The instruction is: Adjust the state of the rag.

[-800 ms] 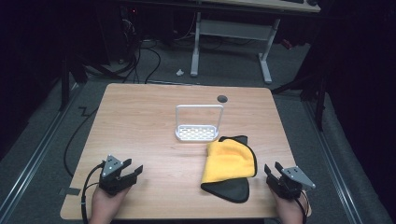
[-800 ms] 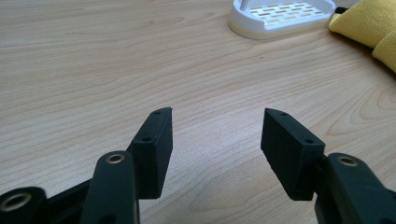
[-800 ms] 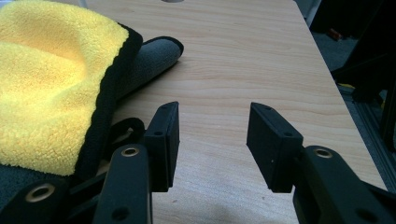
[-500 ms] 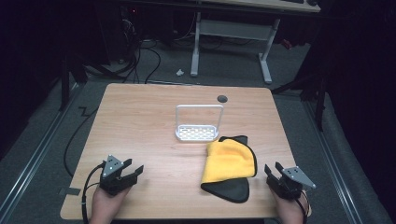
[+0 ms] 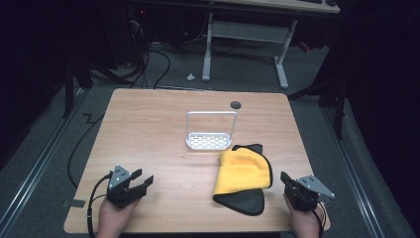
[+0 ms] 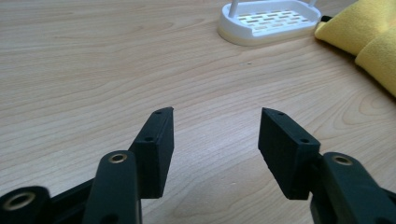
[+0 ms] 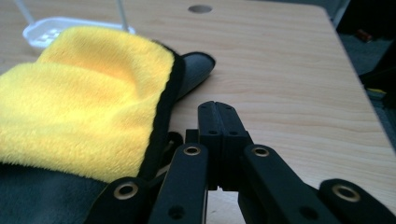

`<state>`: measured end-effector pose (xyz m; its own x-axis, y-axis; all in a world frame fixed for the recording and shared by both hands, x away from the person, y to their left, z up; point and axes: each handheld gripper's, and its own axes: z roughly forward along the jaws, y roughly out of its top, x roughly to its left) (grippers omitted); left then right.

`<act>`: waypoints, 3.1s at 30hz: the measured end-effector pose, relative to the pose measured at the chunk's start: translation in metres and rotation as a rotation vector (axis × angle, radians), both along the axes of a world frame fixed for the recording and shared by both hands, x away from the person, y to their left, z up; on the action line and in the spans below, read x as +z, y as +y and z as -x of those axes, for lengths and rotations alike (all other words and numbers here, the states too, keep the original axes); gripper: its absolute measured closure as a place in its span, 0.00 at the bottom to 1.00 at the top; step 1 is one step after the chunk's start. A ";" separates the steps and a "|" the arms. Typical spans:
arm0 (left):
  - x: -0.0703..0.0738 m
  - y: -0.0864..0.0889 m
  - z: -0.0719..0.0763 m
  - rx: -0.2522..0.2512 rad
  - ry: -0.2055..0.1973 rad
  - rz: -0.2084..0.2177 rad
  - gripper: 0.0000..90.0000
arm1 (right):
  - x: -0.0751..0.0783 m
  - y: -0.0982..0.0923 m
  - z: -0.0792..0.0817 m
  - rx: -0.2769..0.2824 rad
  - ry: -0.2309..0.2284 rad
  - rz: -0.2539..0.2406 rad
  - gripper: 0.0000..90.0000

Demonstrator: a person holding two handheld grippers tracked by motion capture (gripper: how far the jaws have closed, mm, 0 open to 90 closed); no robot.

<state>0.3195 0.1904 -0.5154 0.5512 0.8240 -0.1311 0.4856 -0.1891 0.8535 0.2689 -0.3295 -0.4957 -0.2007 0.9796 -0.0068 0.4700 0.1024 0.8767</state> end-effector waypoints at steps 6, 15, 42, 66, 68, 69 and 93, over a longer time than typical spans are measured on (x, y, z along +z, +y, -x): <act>0.001 -0.008 0.003 -0.026 0.000 -0.009 0.54 | -0.010 0.015 -0.003 0.096 0.058 0.024 1.00; 0.000 -0.019 0.007 -0.061 0.001 -0.020 0.53 | -0.021 0.065 -0.007 0.265 0.117 0.060 1.00; 0.020 -0.185 0.037 -0.416 -0.059 -0.023 0.38 | -0.012 0.045 0.003 0.230 0.070 0.019 0.96; 0.063 -0.126 0.016 -0.203 -0.166 -0.030 0.93 | -0.013 0.047 0.001 0.252 0.073 0.013 0.95; 0.060 -0.107 0.014 -0.167 -0.155 -0.032 0.93 | -0.014 0.050 0.001 0.256 0.079 0.019 0.95; 0.057 -0.098 0.013 -0.152 -0.147 -0.040 0.93 | -0.014 0.051 0.001 0.259 0.079 0.021 0.95; -0.003 -0.025 -0.001 -0.010 0.066 -0.077 0.89 | -0.029 0.154 -0.002 0.523 0.171 0.083 0.61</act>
<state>0.3204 0.1658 -0.5180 0.5514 0.8278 -0.1036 0.5383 -0.2582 0.8022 0.2712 -0.1751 -0.5244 -0.6653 0.7466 -0.0040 0.4732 0.4259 0.7712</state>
